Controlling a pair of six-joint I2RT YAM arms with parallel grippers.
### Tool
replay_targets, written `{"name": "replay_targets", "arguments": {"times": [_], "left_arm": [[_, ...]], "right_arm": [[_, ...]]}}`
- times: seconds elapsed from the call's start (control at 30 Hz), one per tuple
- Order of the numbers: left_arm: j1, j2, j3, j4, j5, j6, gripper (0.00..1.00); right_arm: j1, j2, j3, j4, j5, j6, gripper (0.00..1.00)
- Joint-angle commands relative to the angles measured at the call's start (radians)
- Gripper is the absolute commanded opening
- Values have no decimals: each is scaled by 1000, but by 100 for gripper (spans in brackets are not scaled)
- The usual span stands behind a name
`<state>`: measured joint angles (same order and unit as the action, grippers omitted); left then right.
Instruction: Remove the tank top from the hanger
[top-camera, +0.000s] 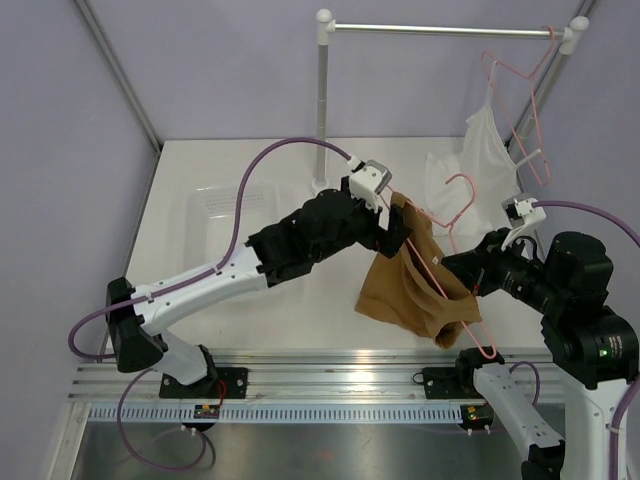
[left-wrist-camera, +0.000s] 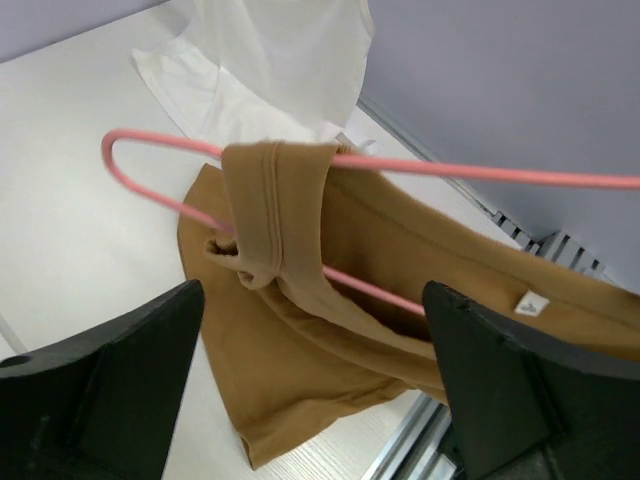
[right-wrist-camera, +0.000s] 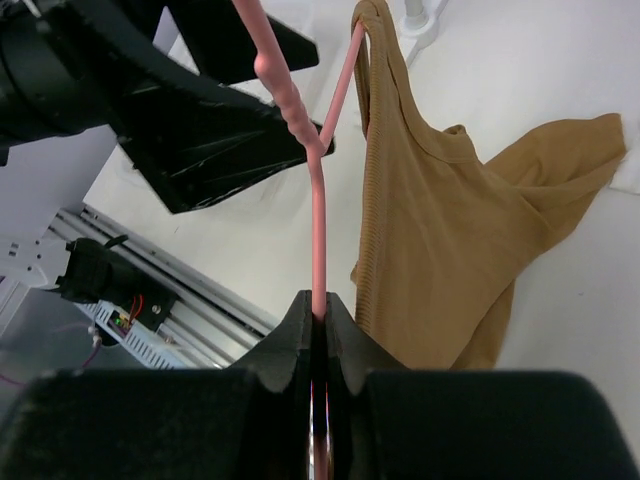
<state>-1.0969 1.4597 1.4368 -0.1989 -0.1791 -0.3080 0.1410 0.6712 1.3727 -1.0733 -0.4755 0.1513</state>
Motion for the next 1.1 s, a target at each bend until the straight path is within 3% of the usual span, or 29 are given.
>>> {"name": "replay_targets", "arguments": {"times": [0.0,0.07,0.1,0.17,0.2,0.27,0.3,0.33,0.5,0.63,0.67,0.83,1.07], "left_arm": [[0,37,76,89,-25,56,86],[0,48,89,75,-63,67,73],[0,56,93,72,-74,72,58],[0,57,91,67,-100,75,42],[0,57,89,65,-106,76,24],[-1,59,83,65,-132,79,17],[0,57,80,65,-147,81,2],[2,60,80,58,-195,79,0],[32,54,67,50,-221,60,0],[37,41,45,87,-56,82,0],[34,31,33,102,-33,83,19],[31,-5,-58,188,24,58,50],[31,4,-62,187,35,47,56]], "right_arm": [[-1,-5,-9,76,-103,24,0],[0,-5,-9,76,-103,21,0],[2,-7,-11,76,-100,21,0],[5,-4,-15,78,-88,21,0],[6,-5,-17,79,-83,21,0],[11,-2,-17,75,-77,17,0],[14,-4,-14,75,-80,16,0],[19,-4,-12,72,-81,14,0],[54,-5,-11,58,-52,7,0],[63,-5,-20,62,-34,4,0],[63,-4,-18,62,-32,4,0],[65,8,-3,64,-11,4,0],[65,13,2,76,-14,10,0]]}}
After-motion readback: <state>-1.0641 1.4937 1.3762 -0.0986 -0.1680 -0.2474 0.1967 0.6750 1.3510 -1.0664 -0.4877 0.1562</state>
